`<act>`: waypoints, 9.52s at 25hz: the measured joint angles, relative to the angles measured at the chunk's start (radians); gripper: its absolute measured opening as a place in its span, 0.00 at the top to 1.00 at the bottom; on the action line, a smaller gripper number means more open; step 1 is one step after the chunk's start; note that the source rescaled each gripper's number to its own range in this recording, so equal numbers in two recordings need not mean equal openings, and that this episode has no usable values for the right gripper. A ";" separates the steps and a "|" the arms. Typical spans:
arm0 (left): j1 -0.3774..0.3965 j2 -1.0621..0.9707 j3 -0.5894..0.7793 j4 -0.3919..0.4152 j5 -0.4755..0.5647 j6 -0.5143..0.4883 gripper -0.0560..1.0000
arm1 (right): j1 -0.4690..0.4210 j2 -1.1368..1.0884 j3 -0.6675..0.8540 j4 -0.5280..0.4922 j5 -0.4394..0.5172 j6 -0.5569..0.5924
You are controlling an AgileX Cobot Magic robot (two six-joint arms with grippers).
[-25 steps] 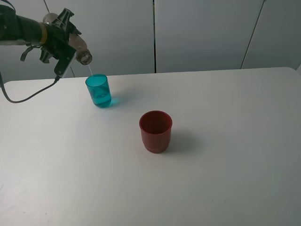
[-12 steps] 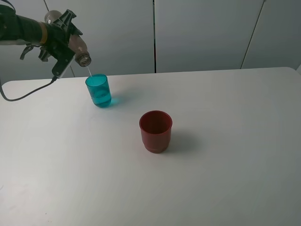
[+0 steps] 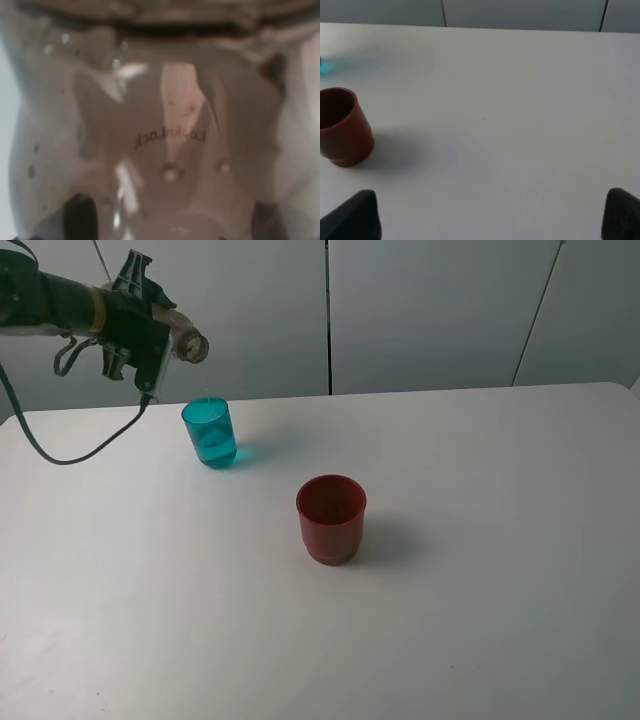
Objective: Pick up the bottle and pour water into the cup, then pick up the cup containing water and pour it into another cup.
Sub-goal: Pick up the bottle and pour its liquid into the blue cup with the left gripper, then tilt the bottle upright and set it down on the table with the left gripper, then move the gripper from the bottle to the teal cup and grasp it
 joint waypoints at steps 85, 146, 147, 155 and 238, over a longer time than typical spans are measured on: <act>0.494 0.069 0.673 -0.457 -1.010 -0.679 0.24 | 0.000 0.000 0.000 0.000 0.000 0.000; -0.259 -0.573 0.701 -1.042 -0.333 -0.774 0.03 | 0.000 0.000 0.000 0.000 0.000 0.000; -0.282 -0.563 0.721 -1.114 -0.333 -0.722 0.03 | 0.000 0.000 0.000 0.000 0.000 0.000; -0.338 -0.431 0.864 -1.393 -0.461 -0.510 0.03 | 0.000 0.000 0.000 0.000 0.000 0.000; -0.312 0.320 0.437 -1.670 -0.873 -0.258 0.03 | 0.000 0.000 0.000 0.000 0.000 0.000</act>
